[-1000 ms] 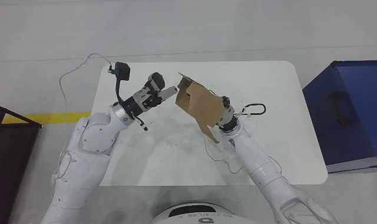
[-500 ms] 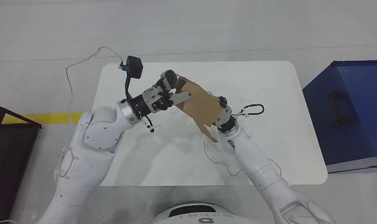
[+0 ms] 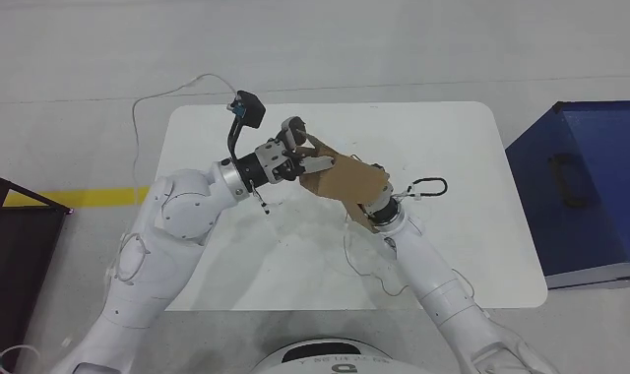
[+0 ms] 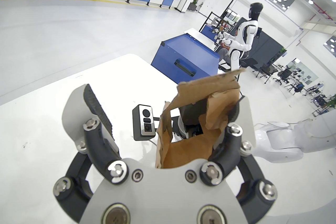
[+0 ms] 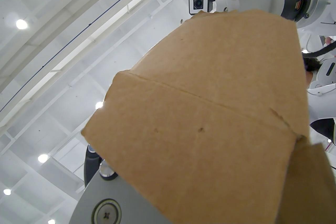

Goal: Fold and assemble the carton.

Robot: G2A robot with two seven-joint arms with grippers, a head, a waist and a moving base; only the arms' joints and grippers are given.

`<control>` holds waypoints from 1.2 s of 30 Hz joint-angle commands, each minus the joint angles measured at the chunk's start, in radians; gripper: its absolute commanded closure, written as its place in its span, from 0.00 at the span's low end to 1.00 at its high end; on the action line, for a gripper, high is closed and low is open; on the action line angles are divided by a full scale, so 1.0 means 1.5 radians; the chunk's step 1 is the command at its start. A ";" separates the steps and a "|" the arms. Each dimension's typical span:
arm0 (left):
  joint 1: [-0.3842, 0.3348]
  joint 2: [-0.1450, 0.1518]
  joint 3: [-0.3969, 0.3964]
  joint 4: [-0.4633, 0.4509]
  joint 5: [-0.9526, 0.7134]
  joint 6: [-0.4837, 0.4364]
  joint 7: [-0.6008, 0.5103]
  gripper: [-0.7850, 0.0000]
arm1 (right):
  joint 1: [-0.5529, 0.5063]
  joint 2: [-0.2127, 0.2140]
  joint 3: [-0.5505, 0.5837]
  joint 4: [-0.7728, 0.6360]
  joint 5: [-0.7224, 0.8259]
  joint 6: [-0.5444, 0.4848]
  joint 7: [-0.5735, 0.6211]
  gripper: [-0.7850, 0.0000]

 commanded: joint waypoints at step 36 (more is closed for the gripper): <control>0.032 0.011 -0.019 -0.063 0.084 0.007 0.009 0.00 | -0.021 -0.003 0.006 -0.015 0.018 0.040 0.022 1.00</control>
